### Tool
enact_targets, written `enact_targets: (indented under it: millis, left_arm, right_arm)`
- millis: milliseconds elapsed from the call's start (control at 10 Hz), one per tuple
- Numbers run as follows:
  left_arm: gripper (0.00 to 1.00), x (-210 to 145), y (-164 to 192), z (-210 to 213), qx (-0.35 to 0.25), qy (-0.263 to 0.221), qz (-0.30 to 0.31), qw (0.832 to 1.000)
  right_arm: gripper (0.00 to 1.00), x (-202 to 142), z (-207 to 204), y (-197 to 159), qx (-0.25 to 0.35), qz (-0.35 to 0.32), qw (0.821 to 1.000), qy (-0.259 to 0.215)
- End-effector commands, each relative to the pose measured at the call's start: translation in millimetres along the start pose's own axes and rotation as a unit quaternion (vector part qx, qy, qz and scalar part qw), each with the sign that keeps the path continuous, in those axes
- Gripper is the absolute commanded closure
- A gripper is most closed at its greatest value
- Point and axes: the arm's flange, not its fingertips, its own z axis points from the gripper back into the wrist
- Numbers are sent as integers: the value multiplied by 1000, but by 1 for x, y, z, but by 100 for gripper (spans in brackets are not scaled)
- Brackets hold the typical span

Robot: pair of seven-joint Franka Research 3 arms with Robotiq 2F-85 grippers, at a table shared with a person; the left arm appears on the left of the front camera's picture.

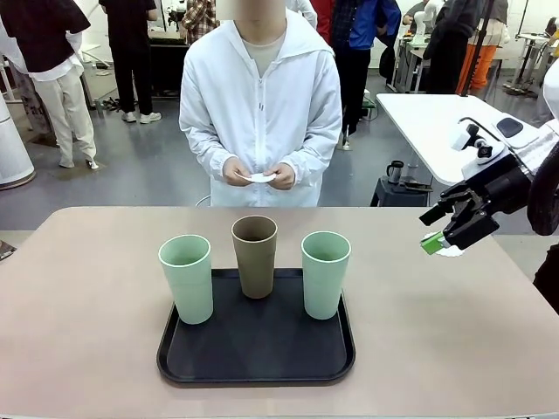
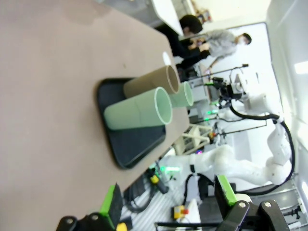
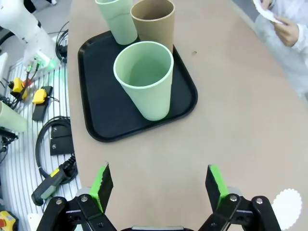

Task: Place coasters on the table and set cups on them.
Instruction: Pick up one Reusable plastic cup and place it on a coaster set by the human.

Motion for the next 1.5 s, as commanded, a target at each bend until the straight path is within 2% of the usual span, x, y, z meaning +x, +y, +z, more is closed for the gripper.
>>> enact_targets:
  millis: [0,100,200,300,500,700,1000,1400]
  left_arm:
    - [0,0,0,2,-7,-4,-5,1000]
    - [0,0,0,2,-7,-4,-5,1000]
    - [0,0,0,2,-7,-4,-5,1000]
    - [0,0,0,2,-7,-4,-5,1000]
    - [0,0,0,2,-7,-4,-5,1000]
    - [0,0,0,2,-7,-4,-5,1000]
    - [0,0,0,2,-7,-4,-5,1000]
    - [0,0,0,2,-7,-4,-5,1000]
  right_arm:
    - [0,3,-2,0,-8,-3,1000,-1]
    - [0,0,0,0,0,0,1000,0]
    - [0,-11,12,1,7,94,993,-65]
    - [0,-21,10,-3,13,171,978,-116]
    - [0,-35,-7,-28,21,234,957,-168]
    - [0,-42,-36,-50,23,206,957,-204]
    - [0,-52,-74,-59,94,187,960,-189]
    - [0,-56,-112,-60,144,222,941,-211]
